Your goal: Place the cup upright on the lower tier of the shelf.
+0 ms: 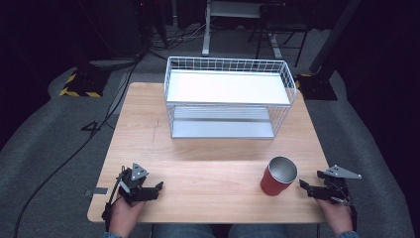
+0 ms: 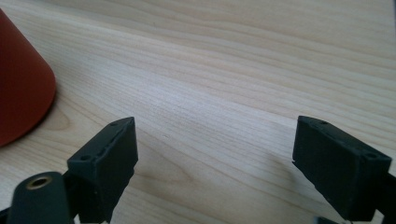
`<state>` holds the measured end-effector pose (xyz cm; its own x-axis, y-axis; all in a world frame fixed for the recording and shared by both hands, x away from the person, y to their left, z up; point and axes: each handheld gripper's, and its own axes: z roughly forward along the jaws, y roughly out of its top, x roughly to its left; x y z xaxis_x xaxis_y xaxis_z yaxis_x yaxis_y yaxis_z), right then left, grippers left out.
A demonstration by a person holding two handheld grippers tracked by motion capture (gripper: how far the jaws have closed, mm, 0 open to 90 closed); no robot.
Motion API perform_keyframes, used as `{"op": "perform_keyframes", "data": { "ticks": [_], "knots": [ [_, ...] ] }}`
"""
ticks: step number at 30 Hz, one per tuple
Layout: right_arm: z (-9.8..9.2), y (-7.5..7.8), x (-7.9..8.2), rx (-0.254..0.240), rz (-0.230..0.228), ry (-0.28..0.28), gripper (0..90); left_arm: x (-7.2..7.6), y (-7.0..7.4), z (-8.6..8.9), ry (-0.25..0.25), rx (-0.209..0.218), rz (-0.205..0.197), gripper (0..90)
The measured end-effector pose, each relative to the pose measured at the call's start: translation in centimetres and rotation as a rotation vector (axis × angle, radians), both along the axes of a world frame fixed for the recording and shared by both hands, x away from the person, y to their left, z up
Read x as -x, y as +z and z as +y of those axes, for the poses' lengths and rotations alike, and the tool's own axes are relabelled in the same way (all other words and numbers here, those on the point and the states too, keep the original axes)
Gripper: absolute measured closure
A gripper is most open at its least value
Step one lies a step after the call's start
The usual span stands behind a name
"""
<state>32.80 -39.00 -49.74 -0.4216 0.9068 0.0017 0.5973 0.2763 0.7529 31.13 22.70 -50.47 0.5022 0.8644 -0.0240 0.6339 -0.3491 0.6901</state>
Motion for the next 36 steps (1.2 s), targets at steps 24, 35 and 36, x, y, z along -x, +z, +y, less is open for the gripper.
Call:
{"op": "perform_keyframes", "data": {
  "ticks": [24, 35, 36],
  "knots": [
    [-0.2, 2.8, 4.3, -0.127, -0.153, -0.070, 15.7, -0.3, 0.0, -0.1, -0.025, 0.000, -0.003, 14.1],
    [1.9, 3.4, 6.3, -0.136, -0.181, -0.006, 15.7, -0.2, 0.0, -0.1, -0.032, -0.001, -0.001, 14.1],
    [2.2, 3.5, 6.4, -0.140, -0.182, 0.004, 15.7, -0.2, 0.0, -0.1, -0.034, -0.001, -0.001, 14.1]
  ]
}}
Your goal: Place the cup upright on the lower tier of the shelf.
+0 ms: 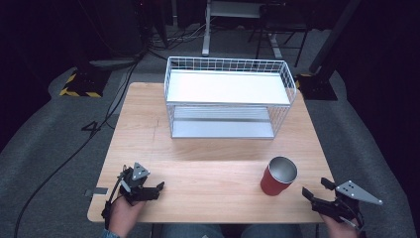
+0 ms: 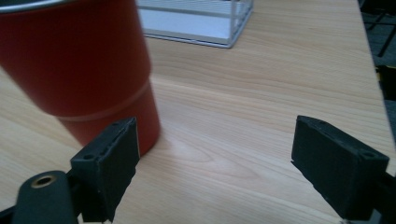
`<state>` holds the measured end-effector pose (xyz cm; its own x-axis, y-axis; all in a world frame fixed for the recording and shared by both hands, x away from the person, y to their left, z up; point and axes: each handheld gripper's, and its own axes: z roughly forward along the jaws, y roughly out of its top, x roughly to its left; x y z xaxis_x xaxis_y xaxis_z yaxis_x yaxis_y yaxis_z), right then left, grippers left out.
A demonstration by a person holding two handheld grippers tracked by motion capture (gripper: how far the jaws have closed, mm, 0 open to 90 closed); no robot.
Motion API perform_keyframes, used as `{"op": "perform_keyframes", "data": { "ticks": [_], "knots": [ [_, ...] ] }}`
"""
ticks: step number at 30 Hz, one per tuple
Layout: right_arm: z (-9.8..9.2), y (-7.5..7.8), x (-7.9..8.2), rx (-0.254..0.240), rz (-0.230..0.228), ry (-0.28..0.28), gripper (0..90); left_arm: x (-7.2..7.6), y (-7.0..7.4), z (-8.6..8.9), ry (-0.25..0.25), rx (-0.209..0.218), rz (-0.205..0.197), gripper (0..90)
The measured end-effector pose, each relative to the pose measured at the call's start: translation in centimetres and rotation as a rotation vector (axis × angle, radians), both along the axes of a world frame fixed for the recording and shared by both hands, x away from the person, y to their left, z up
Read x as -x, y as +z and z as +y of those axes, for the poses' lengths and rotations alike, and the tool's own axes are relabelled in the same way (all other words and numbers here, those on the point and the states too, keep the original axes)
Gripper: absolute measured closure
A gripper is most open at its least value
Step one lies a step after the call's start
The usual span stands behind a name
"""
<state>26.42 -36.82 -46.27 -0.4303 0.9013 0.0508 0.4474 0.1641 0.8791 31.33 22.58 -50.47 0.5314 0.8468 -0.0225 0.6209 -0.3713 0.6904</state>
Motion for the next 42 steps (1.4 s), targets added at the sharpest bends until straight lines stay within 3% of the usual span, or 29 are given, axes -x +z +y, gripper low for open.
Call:
{"op": "perform_keyframes", "data": {
  "ticks": [6, 15, 22, 31, 41, 42],
  "knots": [
    [1.8, -0.1, 0.7, -0.020, 0.009, 0.051, 15.7, -0.1, 0.0, -0.1, -0.002, 0.000, 0.000, 14.1],
    [4.4, -0.7, 0.8, 0.014, 0.026, 0.137, 15.3, 0.0, 0.0, -0.1, -0.004, 0.001, 0.000, 14.1],
    [5.6, -1.4, 0.6, 0.014, 0.044, 0.165, 13.3, 0.0, 0.0, -0.1, -0.005, 0.000, 0.002, 14.1],
    [7.5, -2.7, -0.8, 0.018, 0.053, 0.155, 9.5, 0.1, 0.0, -0.1, -0.007, -0.001, 0.003, 14.1],
    [9.3, -3.5, -1.9, 0.006, 0.058, 0.088, 6.6, 0.2, 0.0, -0.1, -0.024, -0.007, 0.000, 14.1],
    [9.5, -3.6, -2.1, 0.008, 0.053, 0.062, 6.6, 0.2, 0.0, -0.1, -0.023, -0.006, 0.000, 14.1]
  ]
}}
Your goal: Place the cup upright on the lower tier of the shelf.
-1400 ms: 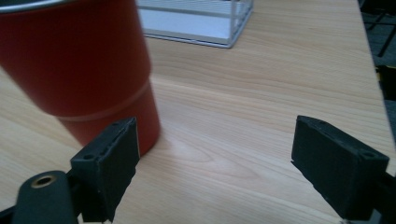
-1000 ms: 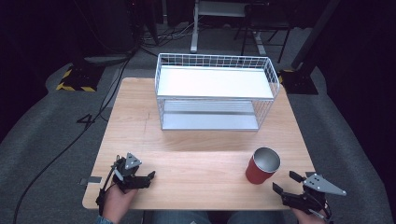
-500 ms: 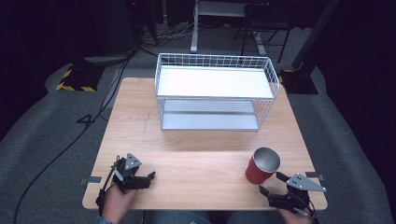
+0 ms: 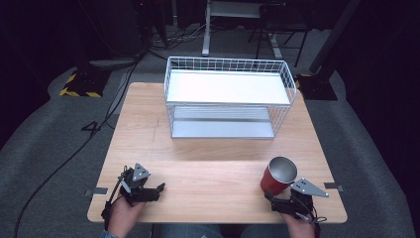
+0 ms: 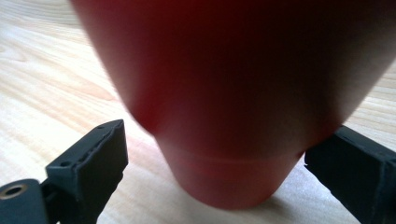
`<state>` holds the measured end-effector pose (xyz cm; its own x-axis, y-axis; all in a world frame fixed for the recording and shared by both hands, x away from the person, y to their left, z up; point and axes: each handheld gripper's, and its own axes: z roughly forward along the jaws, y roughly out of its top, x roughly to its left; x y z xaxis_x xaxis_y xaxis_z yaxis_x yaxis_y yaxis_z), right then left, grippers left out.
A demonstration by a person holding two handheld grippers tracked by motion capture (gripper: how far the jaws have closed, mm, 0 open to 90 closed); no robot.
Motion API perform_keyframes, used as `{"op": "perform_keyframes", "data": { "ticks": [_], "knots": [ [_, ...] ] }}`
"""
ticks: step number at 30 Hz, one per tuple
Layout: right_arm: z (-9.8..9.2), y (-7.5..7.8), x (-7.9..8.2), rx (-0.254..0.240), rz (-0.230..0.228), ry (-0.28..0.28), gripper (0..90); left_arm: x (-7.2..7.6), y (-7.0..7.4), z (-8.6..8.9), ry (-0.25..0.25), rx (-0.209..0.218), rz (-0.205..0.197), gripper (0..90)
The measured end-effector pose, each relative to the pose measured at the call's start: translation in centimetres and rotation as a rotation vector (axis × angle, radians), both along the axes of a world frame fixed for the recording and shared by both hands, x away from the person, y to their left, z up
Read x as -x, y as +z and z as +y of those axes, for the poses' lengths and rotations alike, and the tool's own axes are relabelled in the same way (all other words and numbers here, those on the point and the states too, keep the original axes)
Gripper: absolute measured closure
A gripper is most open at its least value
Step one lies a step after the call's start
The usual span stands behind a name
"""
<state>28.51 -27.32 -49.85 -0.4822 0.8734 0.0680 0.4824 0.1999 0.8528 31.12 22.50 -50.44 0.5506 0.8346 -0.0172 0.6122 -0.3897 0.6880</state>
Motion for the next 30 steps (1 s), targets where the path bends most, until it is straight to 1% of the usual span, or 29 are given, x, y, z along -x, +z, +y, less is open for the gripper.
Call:
{"op": "perform_keyframes", "data": {
  "ticks": [2, 7, 11, 16, 18, 20, 27, 28, 30],
  "knots": [
    [0.12, -0.13, -0.21, -0.017, -0.002, -0.014, 6.6, 0.04, 0.02, 0.01, -0.004, -0.001, 0.002, 14.1],
    [0.39, -0.32, -0.49, -0.026, -0.009, -0.031, 6.8, 0.06, 0.02, 0.00, -0.005, 0.000, 0.004, 14.1],
    [0.47, -0.37, -0.60, -0.039, 0.003, -0.034, 8.1, 0.06, 0.01, 0.00, -0.004, 0.001, 0.003, 14.1],
    [0.41, -0.34, -0.65, -0.046, 0.010, -0.039, 10.9, 0.05, 0.02, 0.00, -0.005, 0.000, 0.004, 14.1],
    [0.34, -0.31, -0.74, -0.045, 0.014, -0.047, 14.8, 0.05, 0.02, 0.00, -0.005, 0.001, 0.004, 14.1],
    [0.32, -0.31, -0.77, -0.051, 0.018, -0.048, 14.8, 0.05, 0.02, 0.00, -0.005, 0.001, 0.004, 14.1],
    [0.49, -0.24, -0.73, -0.025, 0.002, -0.052, 16.6, 0.05, 0.02, 0.00, -0.005, 0.001, 0.004, 14.1],
    [0.44, -0.18, -0.71, -0.017, -0.008, -0.047, 17.0, 0.04, 0.02, 0.01, -0.005, 0.000, 0.003, 14.1],
    [0.36, -0.18, -0.74, -0.023, -0.007, -0.045, 17.1, 0.00, -0.01, -0.01, -0.005, 0.003, 0.001, 14.1]
  ]
}}
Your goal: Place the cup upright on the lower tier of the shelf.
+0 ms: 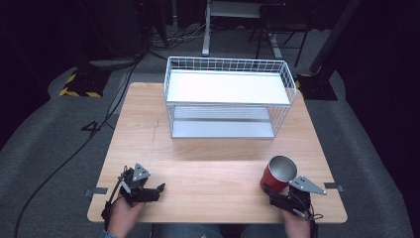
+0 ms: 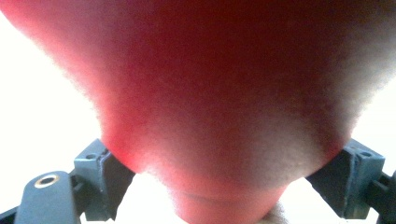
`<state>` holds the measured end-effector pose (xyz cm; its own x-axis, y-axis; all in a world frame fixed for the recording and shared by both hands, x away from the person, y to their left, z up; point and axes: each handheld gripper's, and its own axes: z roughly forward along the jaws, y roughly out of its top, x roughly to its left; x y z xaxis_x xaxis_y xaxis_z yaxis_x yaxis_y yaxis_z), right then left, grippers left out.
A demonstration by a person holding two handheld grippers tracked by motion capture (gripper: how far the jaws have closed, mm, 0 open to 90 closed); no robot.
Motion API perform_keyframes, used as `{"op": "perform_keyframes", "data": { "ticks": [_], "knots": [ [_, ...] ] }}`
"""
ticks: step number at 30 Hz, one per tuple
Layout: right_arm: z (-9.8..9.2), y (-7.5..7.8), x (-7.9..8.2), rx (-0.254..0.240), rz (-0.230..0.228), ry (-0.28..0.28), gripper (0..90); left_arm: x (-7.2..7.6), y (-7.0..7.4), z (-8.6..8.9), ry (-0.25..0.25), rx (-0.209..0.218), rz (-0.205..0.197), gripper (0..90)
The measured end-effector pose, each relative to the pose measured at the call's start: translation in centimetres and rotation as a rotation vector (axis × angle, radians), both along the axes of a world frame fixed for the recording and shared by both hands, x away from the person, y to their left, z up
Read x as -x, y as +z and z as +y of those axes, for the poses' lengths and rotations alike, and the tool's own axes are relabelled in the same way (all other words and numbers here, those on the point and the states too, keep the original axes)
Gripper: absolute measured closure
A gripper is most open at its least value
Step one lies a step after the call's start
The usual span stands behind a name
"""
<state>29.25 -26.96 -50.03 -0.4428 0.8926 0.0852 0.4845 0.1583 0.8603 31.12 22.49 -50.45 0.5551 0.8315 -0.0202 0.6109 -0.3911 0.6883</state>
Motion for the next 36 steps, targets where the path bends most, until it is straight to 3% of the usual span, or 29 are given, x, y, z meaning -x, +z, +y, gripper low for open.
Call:
{"op": "perform_keyframes", "data": {
  "ticks": [6, 16, 27, 36],
  "knots": [
    [-0.3, 0.0, -0.1, -0.032, 0.003, -0.014, 17.5, 0.0, 0.0, 0.0, 0.003, 0.000, -0.001, 14.1],
    [-0.1, 0.2, 0.1, -0.013, -0.011, -0.006, 17.7, 0.0, 0.0, 0.0, 0.000, -0.002, -0.001, 14.1],
    [0.2, 1.8, -0.3, 0.005, -0.047, 0.032, 17.7, -0.2, 0.0, 0.0, 0.007, -0.001, -0.001, 14.3],
    [1.2, 3.5, -1.7, 0.027, -0.070, 0.090, 17.7, 0.1, 0.0, 0.0, 0.027, 0.001, -0.003, 14.7]
  ]
}}
